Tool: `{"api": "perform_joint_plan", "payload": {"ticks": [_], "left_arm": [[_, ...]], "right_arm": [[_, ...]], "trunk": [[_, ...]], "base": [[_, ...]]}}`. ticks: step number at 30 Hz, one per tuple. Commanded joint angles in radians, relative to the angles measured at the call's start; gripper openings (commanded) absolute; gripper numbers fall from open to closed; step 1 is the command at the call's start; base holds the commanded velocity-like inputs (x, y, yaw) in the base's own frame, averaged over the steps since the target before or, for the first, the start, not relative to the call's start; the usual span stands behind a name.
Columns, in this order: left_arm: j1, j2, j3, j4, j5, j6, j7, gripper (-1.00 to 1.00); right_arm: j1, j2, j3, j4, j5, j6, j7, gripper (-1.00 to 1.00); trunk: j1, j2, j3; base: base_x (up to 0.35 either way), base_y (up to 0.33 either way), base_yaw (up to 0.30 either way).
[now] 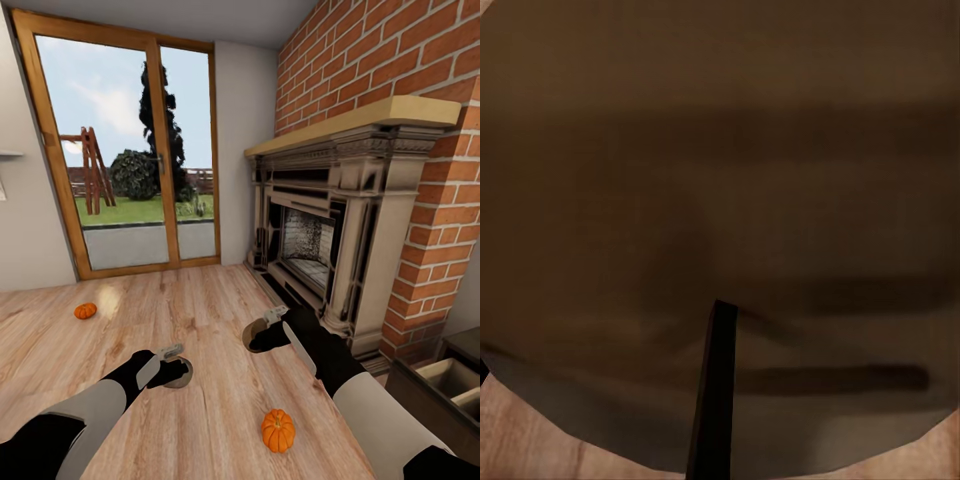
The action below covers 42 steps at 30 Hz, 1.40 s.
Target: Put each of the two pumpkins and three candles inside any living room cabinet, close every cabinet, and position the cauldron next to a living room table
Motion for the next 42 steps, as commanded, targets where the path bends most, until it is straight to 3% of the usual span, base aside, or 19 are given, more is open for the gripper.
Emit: {"api": "perform_joint_plan", "payload": {"ticks": [1,12,23,33,42], "left_arm": [[0.0,0.001,-0.007,-0.003,0.011,0.006,0.007,-1.0],[0.0,0.001,-0.007,-0.003,0.011,0.005,0.007,-1.0],[0.0,0.001,-0.007,-0.003,0.011,0.006,0.008,-1.0],[0.0,0.0,-0.008,-0.003,0.011,0.006,0.008,-1.0],[0.0,0.0,-0.008,-0.003,0.011,0.006,0.008,-1.0]], "right_arm": [[-0.001,0.0,0.001,-0.001,-0.007,0.004,-0.004,-1.0],[-0.001,0.0,0.002,-0.001,-0.008,0.004,-0.004,-1.0],[-0.001,0.0,0.001,-0.001,-0.012,0.004,0.001,-1.0],[-0.001,0.0,0.003,-0.001,-0.012,0.003,0.0,-1.0],[-0.001,0.0,0.006,-0.001,-0.01,0.002,0.002,-1.0]], "trunk": [[-0.004,0.007,0.0],[-0.046,0.084,0.018],[-0.089,0.161,0.05],[-0.127,0.231,0.081],[-0.161,0.294,0.109]], "base": [[0.0,0.0,0.0],[0.0,0.0,0.0],[0.0,0.0,-0.004],[0.0,0.0,-0.224],[0.0,0.0,-0.03]]}}
